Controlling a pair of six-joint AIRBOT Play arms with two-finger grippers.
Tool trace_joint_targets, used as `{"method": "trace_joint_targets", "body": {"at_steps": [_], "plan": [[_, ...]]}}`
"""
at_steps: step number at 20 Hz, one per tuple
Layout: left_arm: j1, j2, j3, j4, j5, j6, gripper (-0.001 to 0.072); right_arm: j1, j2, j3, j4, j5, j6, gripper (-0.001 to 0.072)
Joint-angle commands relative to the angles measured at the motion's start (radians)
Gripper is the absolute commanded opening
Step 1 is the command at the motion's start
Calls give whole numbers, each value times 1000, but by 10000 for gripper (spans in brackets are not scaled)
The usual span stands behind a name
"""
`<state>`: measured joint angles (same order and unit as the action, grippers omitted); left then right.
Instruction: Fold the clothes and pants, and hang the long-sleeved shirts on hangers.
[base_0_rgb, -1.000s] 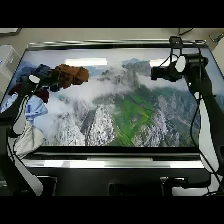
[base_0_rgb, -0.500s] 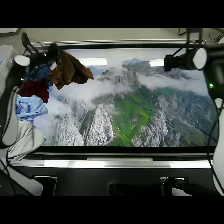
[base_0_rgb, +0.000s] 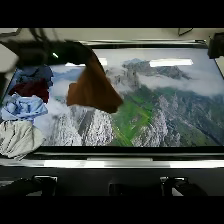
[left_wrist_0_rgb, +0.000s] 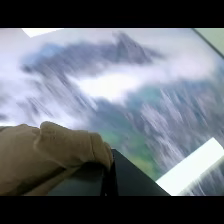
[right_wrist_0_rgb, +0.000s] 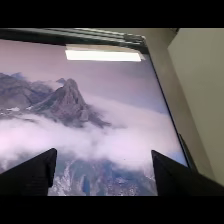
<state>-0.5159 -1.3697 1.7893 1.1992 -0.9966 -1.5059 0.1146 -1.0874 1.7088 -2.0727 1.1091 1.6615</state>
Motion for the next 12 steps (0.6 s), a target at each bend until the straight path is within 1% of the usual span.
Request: {"method": "trace_joint_targets", "body": {"at_steps": [1,3,4,5,6,8,9,11,12], "plan": [[-236,-39,-225,62,106,-131,20,1,26,0,-88,48,2,678],[-337,-150,-342,55,257,-281,30,1,7,0,-85,53,11,677],[-365,-208,-349,18,280,-316,259,1,-8,0,-85,69,30,677],[-373,-254,-333,-50,269,-316,682,1,-26,0,-74,98,37,677],[-357,-281,-297,-95,215,-296,714,1,-50,0,-39,151,37,677],[-254,-280,-188,-67,71,-201,714,1,-109,-3,85,297,29,676],[-178,-273,-125,-30,-8,-170,714,1,-145,-19,195,361,0,677],[15,-270,-2,41,-157,-166,714,1,-207,-98,467,443,-47,677],[119,-270,24,47,-215,-166,714,1,-231,-160,622,482,-69,677]]}}
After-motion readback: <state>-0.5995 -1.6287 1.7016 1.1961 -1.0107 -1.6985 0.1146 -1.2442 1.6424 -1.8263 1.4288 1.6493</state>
